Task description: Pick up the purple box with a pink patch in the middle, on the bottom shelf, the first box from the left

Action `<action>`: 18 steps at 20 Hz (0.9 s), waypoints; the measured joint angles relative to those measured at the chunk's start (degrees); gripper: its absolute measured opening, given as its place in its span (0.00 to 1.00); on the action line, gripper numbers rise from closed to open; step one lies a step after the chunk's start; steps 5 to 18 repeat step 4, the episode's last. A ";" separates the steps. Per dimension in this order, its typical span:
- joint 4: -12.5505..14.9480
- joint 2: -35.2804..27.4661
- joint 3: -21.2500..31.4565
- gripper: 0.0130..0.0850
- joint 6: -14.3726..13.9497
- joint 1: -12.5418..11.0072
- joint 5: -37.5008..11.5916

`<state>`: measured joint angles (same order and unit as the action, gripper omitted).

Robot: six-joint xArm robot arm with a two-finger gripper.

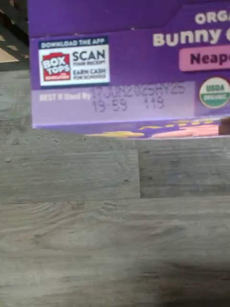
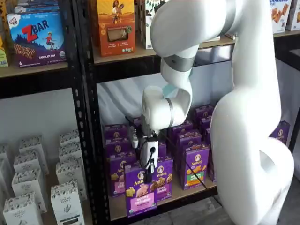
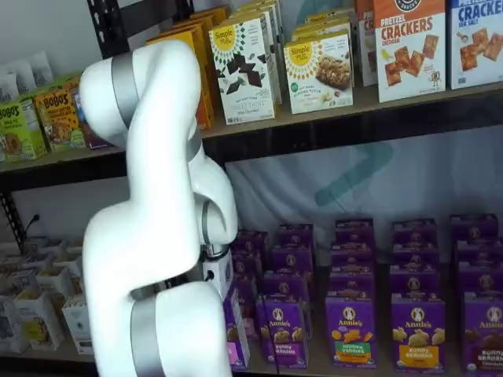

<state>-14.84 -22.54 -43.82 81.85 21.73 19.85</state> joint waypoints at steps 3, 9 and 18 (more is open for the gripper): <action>0.94 1.21 0.79 0.28 -0.56 -0.37 0.76; 1.12 1.51 1.00 0.28 -0.64 -0.47 0.96; 1.12 1.51 1.00 0.28 -0.64 -0.47 0.96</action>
